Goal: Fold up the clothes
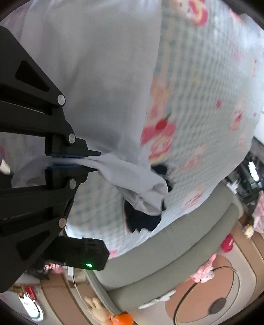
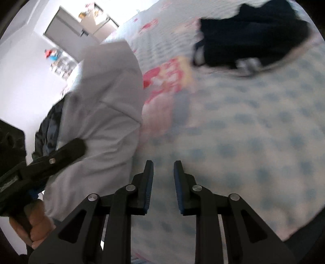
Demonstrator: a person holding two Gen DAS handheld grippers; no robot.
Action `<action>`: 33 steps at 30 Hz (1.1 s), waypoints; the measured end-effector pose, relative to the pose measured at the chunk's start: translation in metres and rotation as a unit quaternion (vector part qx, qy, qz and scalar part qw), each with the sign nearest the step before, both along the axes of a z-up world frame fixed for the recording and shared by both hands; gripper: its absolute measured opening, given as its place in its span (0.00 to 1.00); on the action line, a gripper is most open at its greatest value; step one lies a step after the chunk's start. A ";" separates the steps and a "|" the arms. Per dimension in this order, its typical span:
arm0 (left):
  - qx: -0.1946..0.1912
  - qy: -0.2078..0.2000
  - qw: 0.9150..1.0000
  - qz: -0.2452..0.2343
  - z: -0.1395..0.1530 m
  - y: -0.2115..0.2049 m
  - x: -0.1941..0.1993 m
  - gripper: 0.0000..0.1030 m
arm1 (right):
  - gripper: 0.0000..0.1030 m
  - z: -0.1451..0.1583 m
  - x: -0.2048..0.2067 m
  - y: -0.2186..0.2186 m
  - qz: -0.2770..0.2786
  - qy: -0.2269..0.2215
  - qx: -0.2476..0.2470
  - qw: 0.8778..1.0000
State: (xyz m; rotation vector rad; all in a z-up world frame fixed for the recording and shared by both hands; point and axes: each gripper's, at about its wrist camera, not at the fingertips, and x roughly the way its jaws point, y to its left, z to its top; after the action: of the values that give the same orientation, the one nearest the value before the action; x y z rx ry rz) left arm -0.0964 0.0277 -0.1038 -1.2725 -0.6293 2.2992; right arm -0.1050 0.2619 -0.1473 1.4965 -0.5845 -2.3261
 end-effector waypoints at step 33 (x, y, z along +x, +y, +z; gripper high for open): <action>0.042 0.026 0.994 0.100 0.011 -0.101 0.012 0.07 | 0.26 0.045 0.023 -0.113 0.096 0.052 -0.051 0.993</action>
State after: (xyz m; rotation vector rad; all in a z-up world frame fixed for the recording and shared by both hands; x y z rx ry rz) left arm -0.0841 -0.0732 -0.0924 -1.1519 -0.8596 2.4288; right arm -0.0825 0.1493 -0.1024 1.3154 -0.4999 -2.1771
